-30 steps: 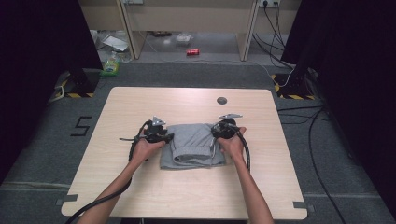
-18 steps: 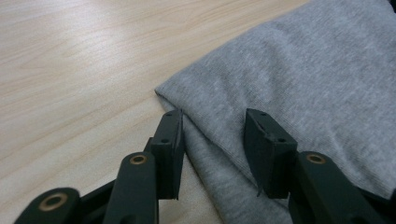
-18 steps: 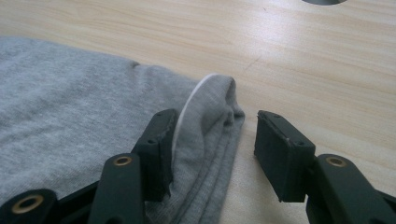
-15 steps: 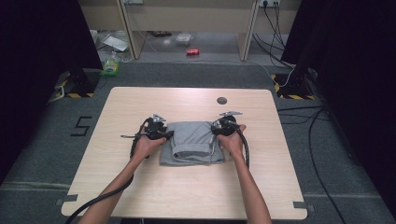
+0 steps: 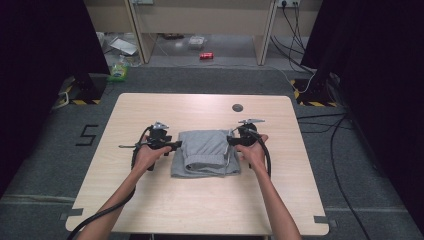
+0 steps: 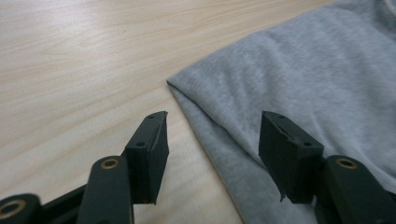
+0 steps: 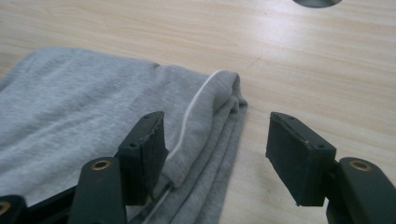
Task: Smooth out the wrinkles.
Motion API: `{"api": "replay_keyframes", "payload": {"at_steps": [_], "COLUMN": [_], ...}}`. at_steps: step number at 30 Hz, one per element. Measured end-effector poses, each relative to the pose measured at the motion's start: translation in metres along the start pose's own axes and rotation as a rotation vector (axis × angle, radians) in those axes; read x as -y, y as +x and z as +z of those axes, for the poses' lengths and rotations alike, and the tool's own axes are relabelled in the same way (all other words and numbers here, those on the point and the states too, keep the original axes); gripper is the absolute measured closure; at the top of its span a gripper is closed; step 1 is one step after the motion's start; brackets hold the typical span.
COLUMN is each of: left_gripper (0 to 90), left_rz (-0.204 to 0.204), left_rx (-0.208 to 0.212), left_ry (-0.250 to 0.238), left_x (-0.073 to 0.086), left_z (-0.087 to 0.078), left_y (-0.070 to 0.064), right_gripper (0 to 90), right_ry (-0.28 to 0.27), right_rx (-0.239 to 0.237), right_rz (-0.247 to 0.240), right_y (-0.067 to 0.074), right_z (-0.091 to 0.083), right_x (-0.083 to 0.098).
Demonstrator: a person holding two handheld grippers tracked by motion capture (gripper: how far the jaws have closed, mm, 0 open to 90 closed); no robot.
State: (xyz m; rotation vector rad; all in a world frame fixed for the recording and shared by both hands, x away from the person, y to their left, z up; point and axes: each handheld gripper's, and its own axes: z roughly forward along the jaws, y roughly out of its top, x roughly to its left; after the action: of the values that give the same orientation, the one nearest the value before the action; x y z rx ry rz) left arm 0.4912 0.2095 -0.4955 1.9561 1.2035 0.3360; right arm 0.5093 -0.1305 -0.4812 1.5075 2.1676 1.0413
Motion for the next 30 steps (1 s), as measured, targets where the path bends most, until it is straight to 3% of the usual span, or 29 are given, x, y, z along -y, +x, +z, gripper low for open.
{"api": "replay_keyframes", "payload": {"at_steps": [6,14,18,22,30], "left_gripper": [40.3,38.7,37.7,35.9,31.5], "left_rz": [0.0,0.006,0.032,0.07,0.1], "left_rx": [0.029,0.074,0.09,0.094,0.113], "left_ry": [0.006,-0.01,-0.01,-0.005,-0.018], "left_x": [0.007,0.02,0.031,0.036,0.047], "left_z": [-0.012,-0.026,-0.038,-0.048,-0.062], "left_y": [0.0,-0.006,-0.012,-0.019,-0.032], "right_gripper": [37.3,37.0,36.6,36.6,35.4], "right_ry": [-0.014,-0.015,-0.036,-0.047,-0.057], "right_rx": [-0.018,-0.008,0.008,0.002,-0.021], "right_rz": [-0.03,-0.079,-0.092,-0.098,-0.112], "right_y": [0.004,0.01,0.011,0.012,0.017], "right_z": [-0.013,-0.026,-0.037,-0.047,-0.063], "right_x": [0.002,0.009,0.015,0.022,0.036]}}
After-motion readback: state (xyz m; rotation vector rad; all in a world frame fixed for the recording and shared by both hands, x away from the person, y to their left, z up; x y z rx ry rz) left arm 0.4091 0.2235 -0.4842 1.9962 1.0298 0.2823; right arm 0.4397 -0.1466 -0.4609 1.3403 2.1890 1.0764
